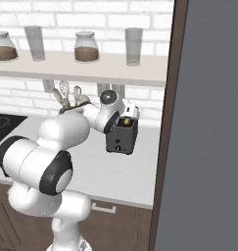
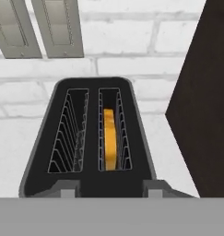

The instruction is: Start the toaster. Once the lever pops up, take the bread to the plate on the dining counter.

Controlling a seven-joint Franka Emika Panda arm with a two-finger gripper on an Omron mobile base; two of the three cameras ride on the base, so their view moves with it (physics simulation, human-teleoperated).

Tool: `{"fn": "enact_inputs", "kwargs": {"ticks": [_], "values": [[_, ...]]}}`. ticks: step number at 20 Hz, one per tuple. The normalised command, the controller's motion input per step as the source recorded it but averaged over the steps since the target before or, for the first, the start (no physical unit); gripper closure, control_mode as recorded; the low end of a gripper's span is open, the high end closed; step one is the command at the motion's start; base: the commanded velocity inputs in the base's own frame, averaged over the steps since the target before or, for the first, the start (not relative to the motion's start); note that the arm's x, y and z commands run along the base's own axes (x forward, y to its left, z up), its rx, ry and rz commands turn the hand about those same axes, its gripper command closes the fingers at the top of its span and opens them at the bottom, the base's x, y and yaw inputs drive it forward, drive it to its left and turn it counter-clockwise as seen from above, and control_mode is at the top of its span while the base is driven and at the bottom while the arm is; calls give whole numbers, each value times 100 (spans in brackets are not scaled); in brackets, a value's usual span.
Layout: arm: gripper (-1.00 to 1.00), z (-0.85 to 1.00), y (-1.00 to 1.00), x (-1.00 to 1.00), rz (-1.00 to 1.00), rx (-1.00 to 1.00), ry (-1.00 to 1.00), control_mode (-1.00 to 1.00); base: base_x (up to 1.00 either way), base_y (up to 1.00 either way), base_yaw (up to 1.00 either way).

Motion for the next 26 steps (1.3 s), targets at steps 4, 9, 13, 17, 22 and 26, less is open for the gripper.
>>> {"fn": "enact_inputs", "kwargs": {"ticks": [4, 9, 13, 17, 22, 26], "values": [[-100, -20, 0, 55, 5, 0, 5, -100, 0, 0, 0], [-100, -28, 3, 25, 7, 0, 0, -100, 0, 0, 0], [-100, -28, 0, 13, 6, 0, 0, -100, 0, 0, 0], [-100, -25, -11, 19, 8, 0, 0, -100, 0, 0, 0], [-100, -5, -10, 26, 8, 0, 0, -100, 0, 0, 0], [-100, -3, 0, 23, 6, 0, 0, -100, 0, 0, 0]]}}
